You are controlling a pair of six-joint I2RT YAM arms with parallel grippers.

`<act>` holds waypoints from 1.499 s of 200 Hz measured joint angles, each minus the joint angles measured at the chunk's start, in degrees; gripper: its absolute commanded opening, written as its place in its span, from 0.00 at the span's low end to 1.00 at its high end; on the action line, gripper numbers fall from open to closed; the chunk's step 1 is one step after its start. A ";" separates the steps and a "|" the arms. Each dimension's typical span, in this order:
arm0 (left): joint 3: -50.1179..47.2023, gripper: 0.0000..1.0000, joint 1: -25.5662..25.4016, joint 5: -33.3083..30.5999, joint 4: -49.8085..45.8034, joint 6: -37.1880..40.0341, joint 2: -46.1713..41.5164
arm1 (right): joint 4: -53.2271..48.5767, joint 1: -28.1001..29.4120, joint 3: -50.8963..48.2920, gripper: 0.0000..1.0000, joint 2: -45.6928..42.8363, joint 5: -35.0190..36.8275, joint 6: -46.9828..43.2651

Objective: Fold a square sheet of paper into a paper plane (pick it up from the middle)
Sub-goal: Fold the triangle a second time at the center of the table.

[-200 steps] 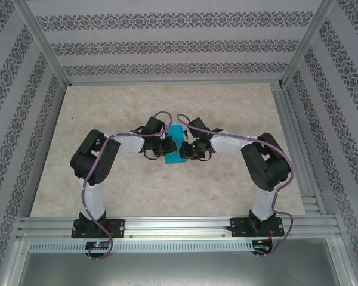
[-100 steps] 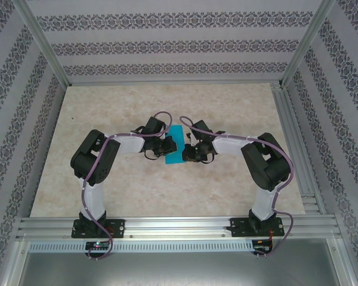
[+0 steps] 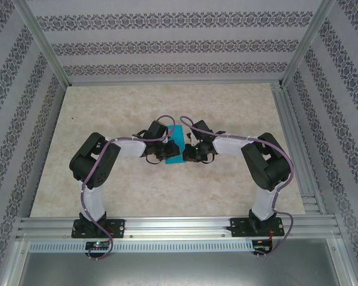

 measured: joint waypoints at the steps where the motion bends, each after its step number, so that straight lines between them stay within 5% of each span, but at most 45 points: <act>1: 0.00 0.14 -0.02 0.00 0.07 -0.07 0.00 | 0.00 0.00 -0.02 0.12 0.00 0.00 0.00; 168: 0.02 0.11 -1.18 -0.07 1.42 -3.19 0.48 | -0.17 0.52 -0.13 0.11 0.00 1.16 0.13; 300: 4.22 0.11 4.83 0.46 -3.61 -0.52 2.62 | -1.22 1.64 0.33 0.11 0.00 3.78 -1.38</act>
